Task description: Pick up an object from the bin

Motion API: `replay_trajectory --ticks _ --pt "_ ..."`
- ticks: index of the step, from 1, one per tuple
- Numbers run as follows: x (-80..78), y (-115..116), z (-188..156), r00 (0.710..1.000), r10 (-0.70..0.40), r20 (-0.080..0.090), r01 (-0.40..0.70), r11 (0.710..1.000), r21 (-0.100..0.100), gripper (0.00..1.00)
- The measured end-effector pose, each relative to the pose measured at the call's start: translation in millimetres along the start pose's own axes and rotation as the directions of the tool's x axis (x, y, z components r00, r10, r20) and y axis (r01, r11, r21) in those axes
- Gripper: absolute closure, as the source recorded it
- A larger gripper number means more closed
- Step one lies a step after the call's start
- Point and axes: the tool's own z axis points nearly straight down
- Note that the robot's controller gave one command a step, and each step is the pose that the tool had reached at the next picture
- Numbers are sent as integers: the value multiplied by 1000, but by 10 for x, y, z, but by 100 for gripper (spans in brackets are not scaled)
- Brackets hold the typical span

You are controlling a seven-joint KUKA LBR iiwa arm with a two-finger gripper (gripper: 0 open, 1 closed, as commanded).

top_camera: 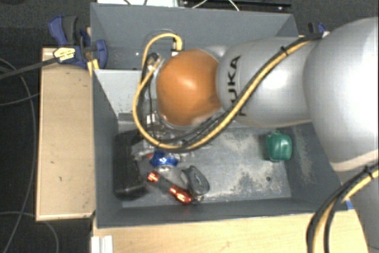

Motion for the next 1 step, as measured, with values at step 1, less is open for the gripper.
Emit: replay_trajectory --ticks 1 --pt "338 -6 47 992 -124 10 125 992 -10 100"
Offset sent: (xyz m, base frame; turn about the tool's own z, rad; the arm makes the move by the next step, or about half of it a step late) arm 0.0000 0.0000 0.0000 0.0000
